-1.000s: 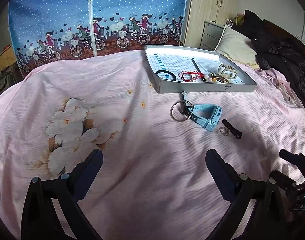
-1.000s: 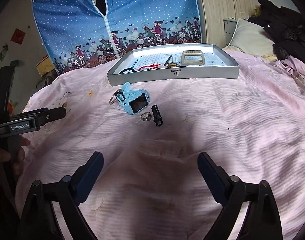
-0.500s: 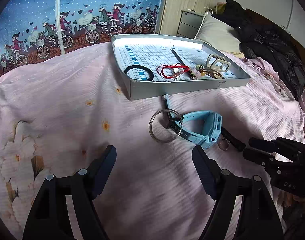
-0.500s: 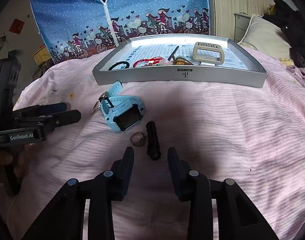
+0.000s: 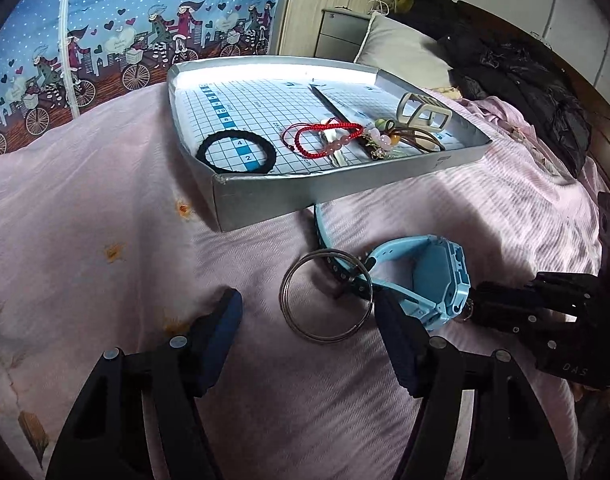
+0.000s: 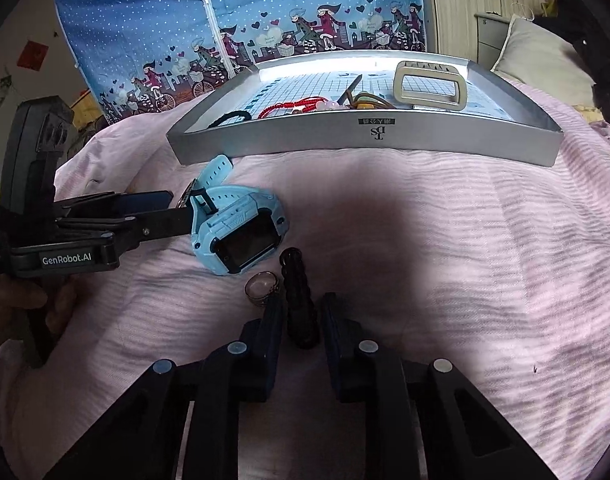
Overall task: Organize jewelry
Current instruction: 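Grasp the large silver key ring with the left tool while the right tool grasps the black cylindrical piece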
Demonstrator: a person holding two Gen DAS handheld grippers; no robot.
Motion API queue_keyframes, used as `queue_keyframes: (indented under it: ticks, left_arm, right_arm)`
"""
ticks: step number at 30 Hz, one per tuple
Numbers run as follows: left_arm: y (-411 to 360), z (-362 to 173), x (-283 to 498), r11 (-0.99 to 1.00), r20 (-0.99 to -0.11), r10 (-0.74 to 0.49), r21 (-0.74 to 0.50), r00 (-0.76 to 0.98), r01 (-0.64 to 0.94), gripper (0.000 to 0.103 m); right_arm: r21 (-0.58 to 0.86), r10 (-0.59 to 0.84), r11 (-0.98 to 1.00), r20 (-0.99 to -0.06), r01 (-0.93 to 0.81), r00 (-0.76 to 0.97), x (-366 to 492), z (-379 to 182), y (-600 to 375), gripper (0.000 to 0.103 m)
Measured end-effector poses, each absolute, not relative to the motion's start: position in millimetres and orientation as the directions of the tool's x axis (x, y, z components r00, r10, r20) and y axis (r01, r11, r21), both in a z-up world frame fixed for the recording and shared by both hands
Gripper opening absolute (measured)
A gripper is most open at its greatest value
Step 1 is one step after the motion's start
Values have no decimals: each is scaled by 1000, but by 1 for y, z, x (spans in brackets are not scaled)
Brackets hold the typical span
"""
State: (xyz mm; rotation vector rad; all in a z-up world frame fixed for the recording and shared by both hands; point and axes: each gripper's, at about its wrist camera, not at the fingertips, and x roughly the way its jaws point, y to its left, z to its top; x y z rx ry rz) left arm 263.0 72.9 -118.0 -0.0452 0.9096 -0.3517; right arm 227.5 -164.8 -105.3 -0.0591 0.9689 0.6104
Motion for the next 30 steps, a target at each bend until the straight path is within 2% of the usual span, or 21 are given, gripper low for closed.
queue_keyframes:
  ticks: [4,7,8,17,22,30]
  left_arm:
    - [76,-121,266,934,-761,-344,-217,550,285,61]
    - [75,-121,265,934,-769,-341,-214,540,285,46]
    - [73,-121,265,937,-774,-334,-207,538,283,38]
    - [77,-114,248,940,-776,-339,-261,532,220,38]
    - [67,-104,227,945,-805,-327,-261,495,199,38]
    - [38,-81,212,919,-770,-390,-291,504,267,37]
  right_arm:
    - [244,475,830,-781,-502,406,226,-107,-169,17]
    - [251,479,828,-781,-501,401,225,-107,-169,17]
    - [252,480,828,-781,-501,399,224,-107,-169,17]
    - [289,506,822,-764,-490,400,222,-106,-174,15]
    - [306,523,819,-746,-486,412,215,-102,-177,15]
    - [325,552,818,-677,-475,487,204,-80,-188,15]
